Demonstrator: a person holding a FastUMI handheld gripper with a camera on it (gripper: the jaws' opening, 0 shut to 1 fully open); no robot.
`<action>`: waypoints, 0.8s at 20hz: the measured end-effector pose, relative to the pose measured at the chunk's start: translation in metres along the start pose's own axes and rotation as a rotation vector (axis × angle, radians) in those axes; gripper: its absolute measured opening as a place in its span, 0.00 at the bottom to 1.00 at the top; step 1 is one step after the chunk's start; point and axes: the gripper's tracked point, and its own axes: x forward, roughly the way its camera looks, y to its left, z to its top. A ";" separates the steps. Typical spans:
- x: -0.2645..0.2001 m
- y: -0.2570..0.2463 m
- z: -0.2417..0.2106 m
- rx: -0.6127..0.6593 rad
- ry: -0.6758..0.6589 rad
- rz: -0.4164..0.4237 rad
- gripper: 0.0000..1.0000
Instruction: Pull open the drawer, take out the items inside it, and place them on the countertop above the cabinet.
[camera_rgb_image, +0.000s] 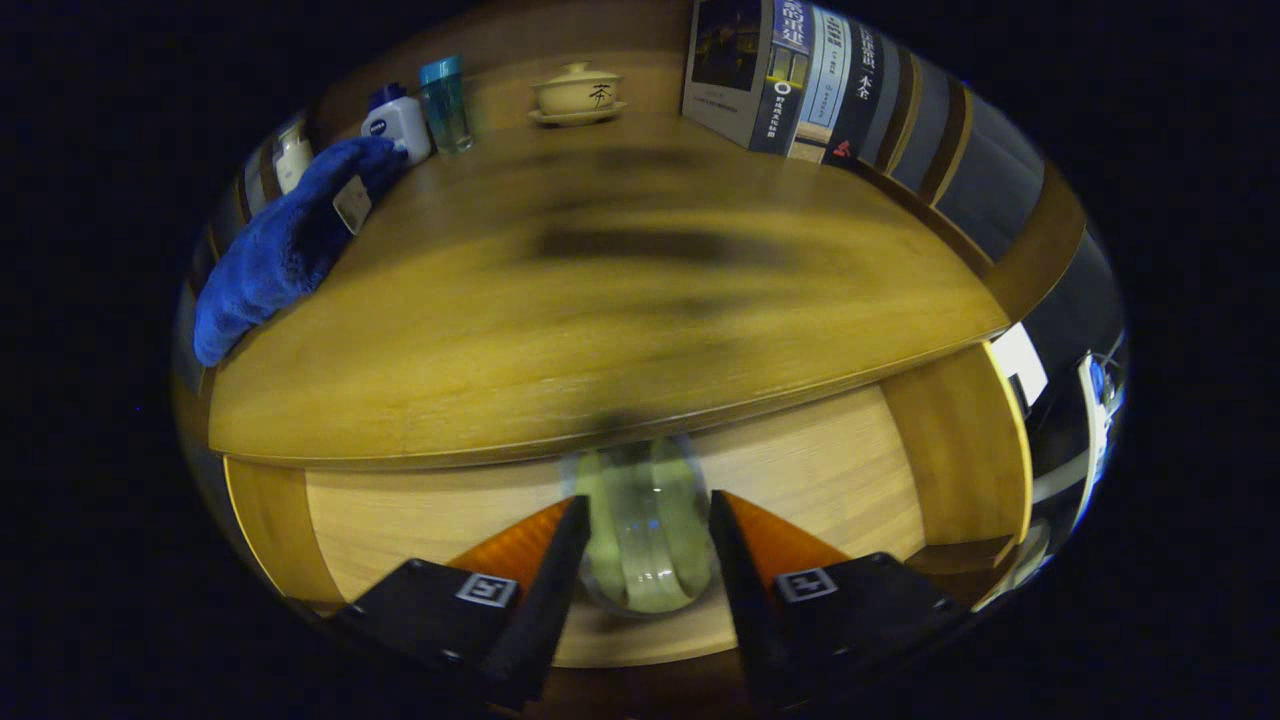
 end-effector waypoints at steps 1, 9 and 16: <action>-0.002 0.000 -0.001 0.021 -0.012 0.009 0.77; -0.008 0.004 0.001 -0.033 -0.034 -0.001 0.25; -0.057 -0.005 0.003 -0.022 -0.108 -0.046 0.25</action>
